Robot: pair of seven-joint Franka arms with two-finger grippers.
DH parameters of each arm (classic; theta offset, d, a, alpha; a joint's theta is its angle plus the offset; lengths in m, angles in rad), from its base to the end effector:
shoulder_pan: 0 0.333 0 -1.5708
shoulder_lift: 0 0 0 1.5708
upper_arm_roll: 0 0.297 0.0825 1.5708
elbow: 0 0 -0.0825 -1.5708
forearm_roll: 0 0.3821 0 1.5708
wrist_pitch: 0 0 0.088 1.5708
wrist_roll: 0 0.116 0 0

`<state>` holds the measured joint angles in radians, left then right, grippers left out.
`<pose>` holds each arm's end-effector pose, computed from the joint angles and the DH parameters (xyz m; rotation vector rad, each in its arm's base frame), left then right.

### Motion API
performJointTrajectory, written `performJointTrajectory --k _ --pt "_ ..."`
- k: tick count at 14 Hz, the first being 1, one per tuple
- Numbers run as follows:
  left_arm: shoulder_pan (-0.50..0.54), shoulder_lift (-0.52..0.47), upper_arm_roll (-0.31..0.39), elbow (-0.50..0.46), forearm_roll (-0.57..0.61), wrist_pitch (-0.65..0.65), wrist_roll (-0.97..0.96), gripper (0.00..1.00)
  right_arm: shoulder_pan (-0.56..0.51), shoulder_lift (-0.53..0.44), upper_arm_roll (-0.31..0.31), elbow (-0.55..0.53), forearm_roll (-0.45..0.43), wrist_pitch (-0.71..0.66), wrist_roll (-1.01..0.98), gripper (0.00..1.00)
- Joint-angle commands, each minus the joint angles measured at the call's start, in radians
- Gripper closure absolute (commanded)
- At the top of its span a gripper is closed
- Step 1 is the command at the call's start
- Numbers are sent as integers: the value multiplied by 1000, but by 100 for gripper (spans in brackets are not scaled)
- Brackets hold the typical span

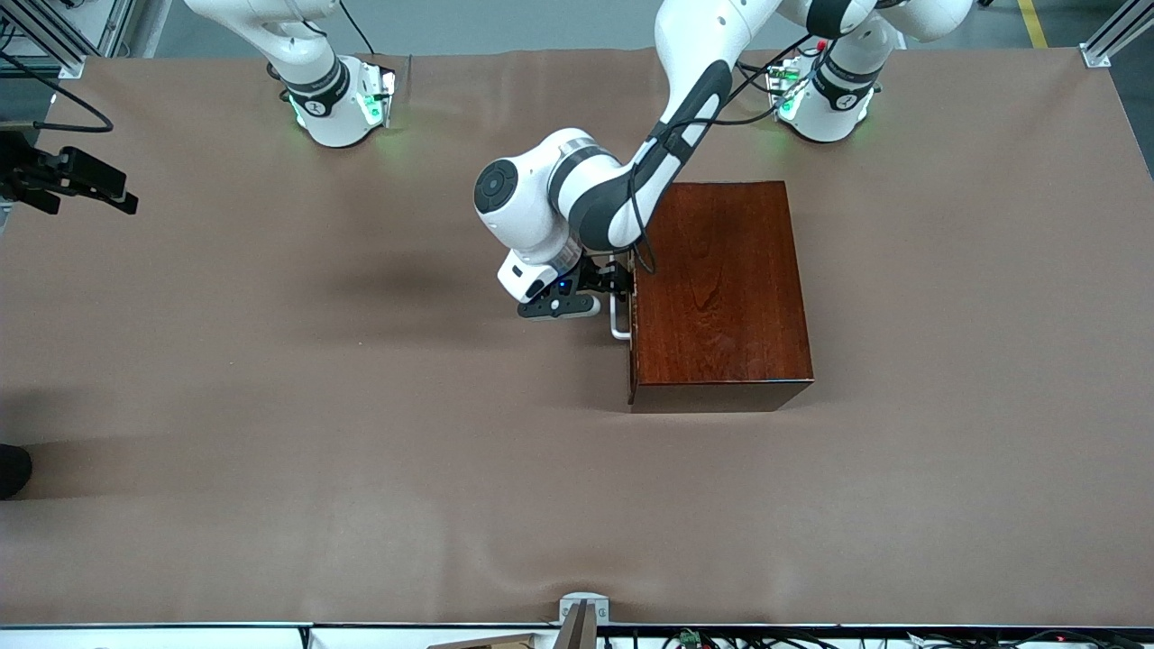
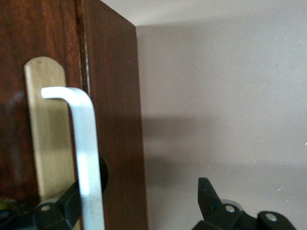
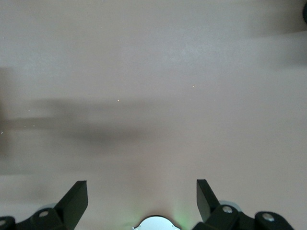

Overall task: Open drawer, take yellow block, close drawer
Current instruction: 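Grasp the white handle with the left gripper and pull the drawer open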

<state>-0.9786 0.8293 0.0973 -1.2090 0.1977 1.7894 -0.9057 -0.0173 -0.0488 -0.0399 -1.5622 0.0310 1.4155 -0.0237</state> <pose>0.4544 -0.5472 0.2450 -2.7848 0.0911 -0.0719 0.5202 -0.0263 0.6140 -3.1009 0.0466 0.1498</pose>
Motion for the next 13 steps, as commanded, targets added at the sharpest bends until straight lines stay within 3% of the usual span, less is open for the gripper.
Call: performJointTrajectory --k 1,13 --pt "-6 17 4 26 9 21 -33 0 -27 4 18 10 -6 0 -4 0" --pt "-14 20 -19 28 -15 195 -166 0 -32 15 18 13 -25 7 -5 0"
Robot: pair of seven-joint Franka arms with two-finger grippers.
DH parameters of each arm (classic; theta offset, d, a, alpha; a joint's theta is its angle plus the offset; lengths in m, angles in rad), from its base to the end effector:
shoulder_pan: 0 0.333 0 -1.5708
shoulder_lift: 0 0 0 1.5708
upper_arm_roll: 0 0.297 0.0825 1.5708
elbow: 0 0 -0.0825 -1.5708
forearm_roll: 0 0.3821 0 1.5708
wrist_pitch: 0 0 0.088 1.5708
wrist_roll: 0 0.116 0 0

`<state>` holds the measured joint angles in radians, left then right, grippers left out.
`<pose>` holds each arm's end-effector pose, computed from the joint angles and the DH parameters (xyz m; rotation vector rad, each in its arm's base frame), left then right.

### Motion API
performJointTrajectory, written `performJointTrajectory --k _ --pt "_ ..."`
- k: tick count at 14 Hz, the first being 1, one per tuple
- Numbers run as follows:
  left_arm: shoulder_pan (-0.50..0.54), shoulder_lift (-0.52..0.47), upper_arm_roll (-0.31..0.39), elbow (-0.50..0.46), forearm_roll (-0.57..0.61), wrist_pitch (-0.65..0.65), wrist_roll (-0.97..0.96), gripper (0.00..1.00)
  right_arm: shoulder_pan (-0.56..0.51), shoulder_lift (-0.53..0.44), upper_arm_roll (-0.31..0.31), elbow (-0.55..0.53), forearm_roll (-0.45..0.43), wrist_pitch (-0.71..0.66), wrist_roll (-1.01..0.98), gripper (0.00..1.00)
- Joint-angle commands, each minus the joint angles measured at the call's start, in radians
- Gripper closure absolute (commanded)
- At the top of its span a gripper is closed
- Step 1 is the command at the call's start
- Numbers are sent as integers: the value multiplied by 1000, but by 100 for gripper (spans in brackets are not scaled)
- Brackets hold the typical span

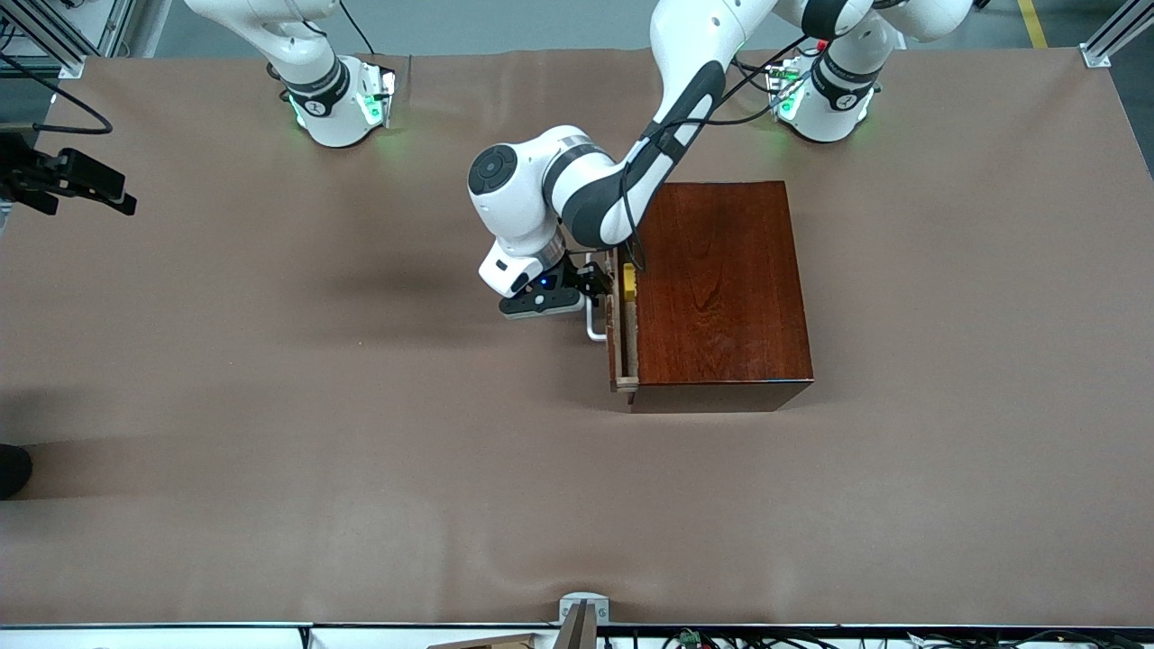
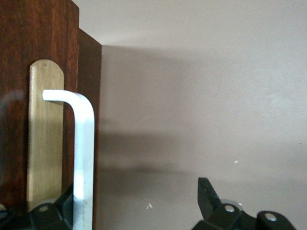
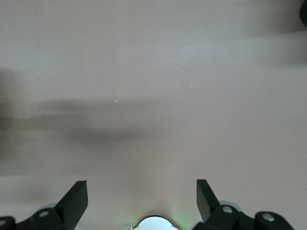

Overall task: Open drawer, take yellow block, close drawer
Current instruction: 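Grasp the white handle with the left gripper and pull the drawer open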

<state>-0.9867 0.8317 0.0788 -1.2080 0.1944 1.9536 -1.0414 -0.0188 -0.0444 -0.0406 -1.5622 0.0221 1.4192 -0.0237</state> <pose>0.4507 -0.5767 0.2532 -2.9314 -0.0434 -0.2190 0.5218 -0.0287 0.6119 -3.1096 0.0518 0.1518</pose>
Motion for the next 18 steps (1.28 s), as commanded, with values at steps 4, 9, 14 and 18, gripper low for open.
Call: performJointTrajectory --k 4,9,14,18 --pt "-6 18 -13 28 -12 68 -58 0 -32 23 16 13 -19 38 -9 0" --pt "-4 24 -13 27 -30 102 -62 0 -39 24 15 13 -17 38 -5 0" --pt "-4 24 -28 28 -61 146 -88 0 -39 24 15 13 -25 41 -5 0" --pt "-6 24 -45 28 -87 191 -115 0 -41 32 15 13 -25 55 -4 0"
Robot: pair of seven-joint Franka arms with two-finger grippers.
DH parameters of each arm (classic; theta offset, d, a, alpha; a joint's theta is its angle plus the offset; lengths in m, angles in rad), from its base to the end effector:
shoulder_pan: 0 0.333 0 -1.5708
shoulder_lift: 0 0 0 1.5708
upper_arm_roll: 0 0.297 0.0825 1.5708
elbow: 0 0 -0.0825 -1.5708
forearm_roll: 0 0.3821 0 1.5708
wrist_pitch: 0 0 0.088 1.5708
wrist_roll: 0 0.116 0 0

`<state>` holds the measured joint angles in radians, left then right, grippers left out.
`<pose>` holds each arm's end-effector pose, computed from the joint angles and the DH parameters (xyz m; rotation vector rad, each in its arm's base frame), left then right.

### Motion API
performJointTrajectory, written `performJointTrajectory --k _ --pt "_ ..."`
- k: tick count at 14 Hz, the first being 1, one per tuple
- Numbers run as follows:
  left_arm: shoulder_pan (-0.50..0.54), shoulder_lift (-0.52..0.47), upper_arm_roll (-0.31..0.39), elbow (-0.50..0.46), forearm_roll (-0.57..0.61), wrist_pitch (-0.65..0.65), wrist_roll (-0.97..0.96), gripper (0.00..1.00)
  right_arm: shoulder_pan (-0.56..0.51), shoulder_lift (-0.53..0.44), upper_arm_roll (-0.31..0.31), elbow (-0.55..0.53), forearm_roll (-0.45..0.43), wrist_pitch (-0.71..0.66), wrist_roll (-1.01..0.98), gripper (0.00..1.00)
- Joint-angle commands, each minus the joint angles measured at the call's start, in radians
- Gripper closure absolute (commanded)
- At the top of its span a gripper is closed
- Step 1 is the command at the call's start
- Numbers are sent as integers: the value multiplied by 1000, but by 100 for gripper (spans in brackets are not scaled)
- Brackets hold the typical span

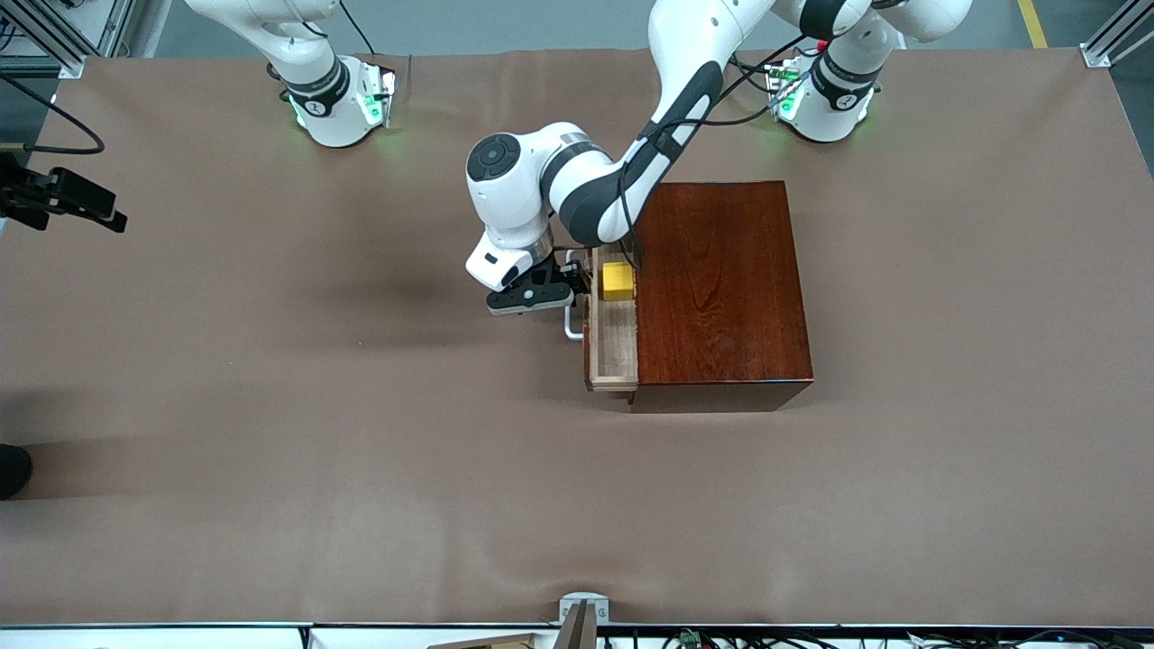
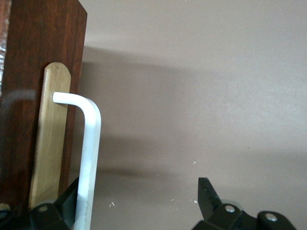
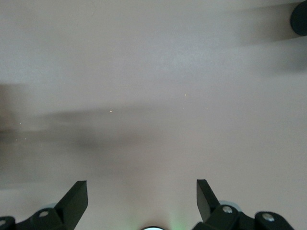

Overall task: Open drawer, take yellow block, close drawer
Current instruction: 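Grasp the white handle with the left gripper and pull the drawer open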

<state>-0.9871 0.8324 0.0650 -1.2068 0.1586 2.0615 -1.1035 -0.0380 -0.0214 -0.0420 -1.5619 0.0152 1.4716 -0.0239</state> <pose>0.4476 -0.5949 0.2610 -3.0476 -0.1315 -0.2637 0.5338 -0.0411 0.6040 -3.1190 0.0859 0.1061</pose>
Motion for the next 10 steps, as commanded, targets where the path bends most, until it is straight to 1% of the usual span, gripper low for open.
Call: performJointTrajectory --k 1,3,5,6,8,10 --pt "-5 24 -31 27 -62 95 -58 0 -22 15 16 13 -18 3 -4 0" --pt "-5 30 -31 27 -89 118 -68 0 -23 31 16 14 -29 4 -8 0" --pt "-5 30 -31 27 -94 137 -91 0 -17 46 17 14 -75 42 -2 0" --pt "-5 31 -37 27 -94 140 -99 0 -13 46 17 14 -83 55 -1 0" --pt "-5 31 -42 27 -100 163 -102 0 -19 54 17 14 -83 59 4 0" --pt "-5 33 -42 29 -113 190 -117 0 -29 92 16 14 -81 68 2 0"
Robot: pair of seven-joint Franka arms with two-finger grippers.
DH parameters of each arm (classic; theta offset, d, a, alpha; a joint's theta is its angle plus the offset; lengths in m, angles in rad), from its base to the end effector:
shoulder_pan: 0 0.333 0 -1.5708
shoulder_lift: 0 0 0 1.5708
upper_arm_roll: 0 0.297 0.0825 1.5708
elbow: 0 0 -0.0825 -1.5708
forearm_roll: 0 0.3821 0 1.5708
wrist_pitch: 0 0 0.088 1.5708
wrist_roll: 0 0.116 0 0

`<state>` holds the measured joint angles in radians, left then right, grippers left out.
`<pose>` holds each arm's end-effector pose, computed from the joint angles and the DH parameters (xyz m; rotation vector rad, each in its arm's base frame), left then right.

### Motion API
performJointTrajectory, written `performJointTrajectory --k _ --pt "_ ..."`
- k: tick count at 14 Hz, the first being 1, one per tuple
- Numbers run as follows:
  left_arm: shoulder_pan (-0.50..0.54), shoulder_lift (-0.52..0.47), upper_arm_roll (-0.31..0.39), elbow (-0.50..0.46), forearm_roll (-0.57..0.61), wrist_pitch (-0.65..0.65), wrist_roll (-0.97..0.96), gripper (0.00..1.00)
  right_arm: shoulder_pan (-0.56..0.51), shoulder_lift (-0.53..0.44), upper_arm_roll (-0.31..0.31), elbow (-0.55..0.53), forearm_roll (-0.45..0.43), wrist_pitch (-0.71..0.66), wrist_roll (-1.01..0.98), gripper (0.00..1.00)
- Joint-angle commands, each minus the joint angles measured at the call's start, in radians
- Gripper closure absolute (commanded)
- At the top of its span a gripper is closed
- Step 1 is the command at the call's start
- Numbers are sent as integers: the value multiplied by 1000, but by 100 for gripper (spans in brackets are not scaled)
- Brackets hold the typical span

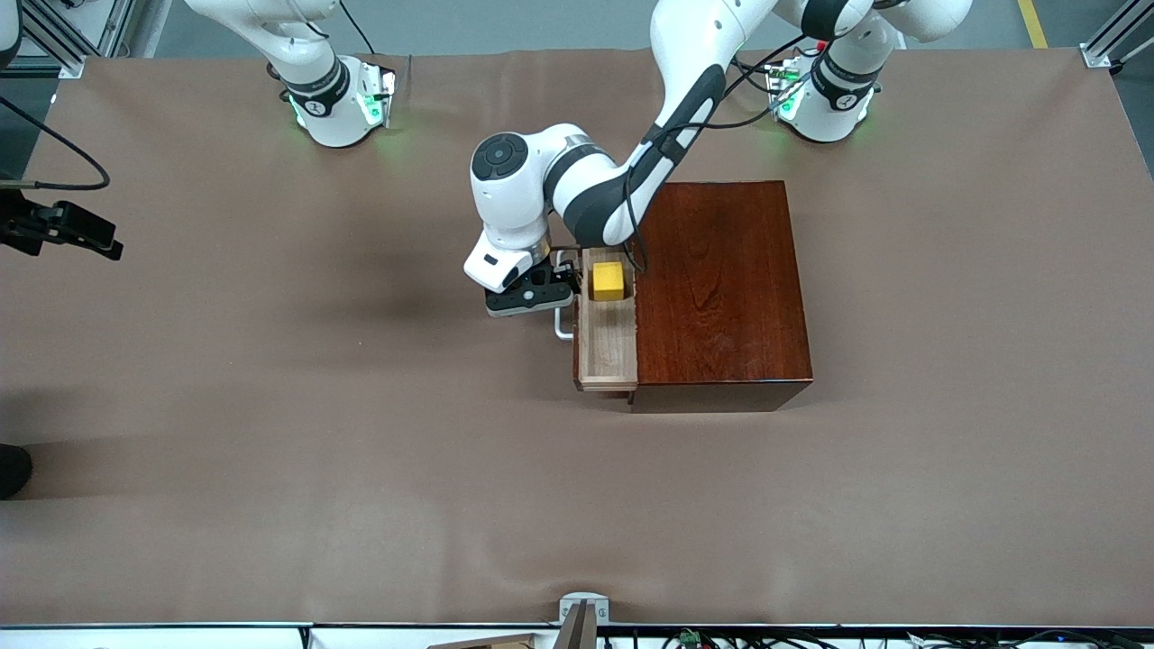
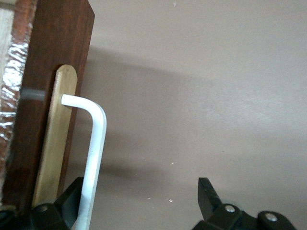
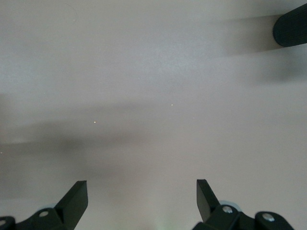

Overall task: Open drawer, take yellow block, close drawer
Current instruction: 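Grasp the white handle with the left gripper and pull the drawer open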

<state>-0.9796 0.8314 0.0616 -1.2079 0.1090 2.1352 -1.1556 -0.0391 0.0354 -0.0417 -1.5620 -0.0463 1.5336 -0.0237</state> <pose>0.4516 -0.6015 0.2675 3.1077 0.2513 0.2645 0.5553 -0.0501 0.5780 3.0943 -0.0888 -0.1025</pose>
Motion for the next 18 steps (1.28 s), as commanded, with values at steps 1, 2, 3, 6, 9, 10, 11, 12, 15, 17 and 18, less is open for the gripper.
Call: performJointTrajectory --k 1,2,3,6,9,10,11,12,15,17,18 --pt "-13 34 -39 31 -68 129 -67 0 -37 53 17 14 -18 20 4 0" --pt "-13 34 -39 31 -68 137 -70 0 -39 67 16 14 -17 49 4 0" --pt "-13 34 -40 31 -68 143 -70 0 -42 69 16 14 -12 59 4 0" --pt "-13 38 -43 42 -87 169 -70 0 -59 81 16 13 19 60 20 0" --pt "-13 35 -43 42 -88 186 -70 0 -80 107 16 14 95 68 83 0" --pt "-13 17 -31 35 -83 131 -69 0 -77 112 16 11 104 98 87 0" --pt "-13 12 -28 37 -78 49 -56 0 -67 113 17 4 105 105 117 0" --pt "-10 11 -29 39 -78 46 -58 0 -64 113 17 2 106 100 178 0" --pt "-5 2 -31 62 -81 52 -58 0 -32 115 22 -16 146 97 380 0" --pt "-4 -23 -32 73 -87 52 -65 0 -18 115 22 -27 215 67 491 0" --pt "-1 -47 -32 73 -88 43 -65 0 -10 115 22 -27 232 51 542 0"
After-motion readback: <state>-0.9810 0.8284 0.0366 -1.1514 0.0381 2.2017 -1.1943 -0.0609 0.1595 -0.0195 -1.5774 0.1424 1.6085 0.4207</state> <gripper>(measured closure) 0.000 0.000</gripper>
